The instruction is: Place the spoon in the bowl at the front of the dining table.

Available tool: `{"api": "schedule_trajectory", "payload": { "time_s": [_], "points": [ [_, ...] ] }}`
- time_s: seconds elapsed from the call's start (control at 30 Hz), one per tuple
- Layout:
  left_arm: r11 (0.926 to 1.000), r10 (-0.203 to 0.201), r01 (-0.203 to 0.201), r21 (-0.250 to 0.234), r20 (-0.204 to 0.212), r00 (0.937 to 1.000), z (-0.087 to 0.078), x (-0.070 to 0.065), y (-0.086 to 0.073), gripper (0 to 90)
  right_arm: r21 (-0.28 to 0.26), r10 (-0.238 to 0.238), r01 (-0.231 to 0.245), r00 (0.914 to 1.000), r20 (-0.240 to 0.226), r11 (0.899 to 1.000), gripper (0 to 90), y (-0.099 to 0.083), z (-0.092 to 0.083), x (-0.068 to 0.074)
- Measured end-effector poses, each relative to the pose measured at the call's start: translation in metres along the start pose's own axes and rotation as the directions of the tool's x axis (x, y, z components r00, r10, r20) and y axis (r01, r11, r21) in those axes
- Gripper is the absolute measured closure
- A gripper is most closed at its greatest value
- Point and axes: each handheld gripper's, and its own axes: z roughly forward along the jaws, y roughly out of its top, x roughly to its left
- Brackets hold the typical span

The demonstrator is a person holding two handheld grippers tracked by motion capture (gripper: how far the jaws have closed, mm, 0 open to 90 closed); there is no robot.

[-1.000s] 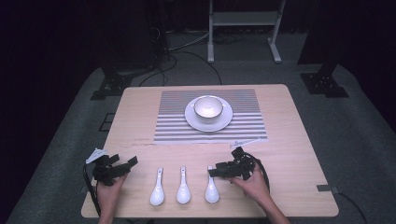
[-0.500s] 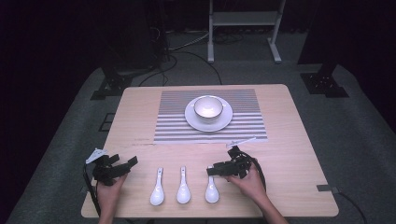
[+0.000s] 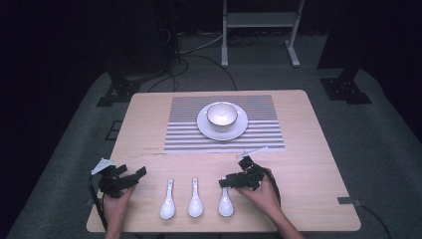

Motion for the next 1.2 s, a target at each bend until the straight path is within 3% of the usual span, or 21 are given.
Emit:
{"api": "schedule_trajectory", "payload": {
  "time_s": [0.2,0.33,0.5,0.6,0.7,0.83,0.93,1.1,1.17,1.2],
  "points": [
    [1.0000,-0.001,0.001,-0.003,0.000,1.0000,0.000,0.000,0.000,0.5,-0.001,-0.027,0.027,0.9990,0.035,1.000,51.4,-0.002,0.003,0.005],
    [1.0000,-0.001,0.001,-0.002,-0.001,1.0000,0.000,0.000,0.000,0.5,-0.012,-0.075,0.077,0.9917,0.104,0.997,58.8,-0.004,0.005,0.011],
    [1.0000,0.001,-0.001,0.000,-0.002,1.0000,0.000,0.000,0.000,0.5,-0.010,-0.071,0.073,0.9889,0.130,0.997,61.7,-0.004,0.006,0.013],
    [1.0000,0.000,0.000,0.000,-0.002,1.0000,0.000,0.000,0.000,0.5,-0.005,-0.077,0.078,0.9859,0.149,0.997,68.3,-0.004,0.006,0.014],
    [1.0000,0.000,0.000,-0.003,0.000,1.0000,0.000,0.000,0.000,0.5,0.012,-0.069,0.068,0.9883,0.136,0.998,74.6,-0.003,0.007,0.014],
    [1.0000,0.001,-0.001,-0.004,0.001,1.0000,0.000,0.000,0.000,0.5,0.041,-0.078,0.073,0.9878,0.135,0.996,76.1,0.000,0.007,0.014],
    [1.0000,0.000,0.000,-0.004,0.001,1.0000,0.000,0.000,0.000,0.5,0.066,-0.094,0.085,0.9862,0.137,0.994,84.0,0.001,0.007,0.015],
    [1.0000,0.000,0.000,-0.005,0.001,1.0000,0.000,0.000,0.000,0.5,0.077,-0.084,0.075,0.9889,0.123,0.994,84.4,0.001,0.006,0.014],
    [1.0000,0.001,-0.001,-0.004,0.000,1.0000,0.000,0.000,0.000,0.5,0.069,-0.071,0.064,0.9926,0.099,0.996,84.5,0.001,0.003,0.012],
    [1.0000,0.001,-0.001,-0.004,0.000,1.0000,0.000,0.000,0.000,0.5,0.048,-0.043,0.040,0.9971,0.063,0.998,84.6,0.002,-0.002,0.010]
  ]
}}
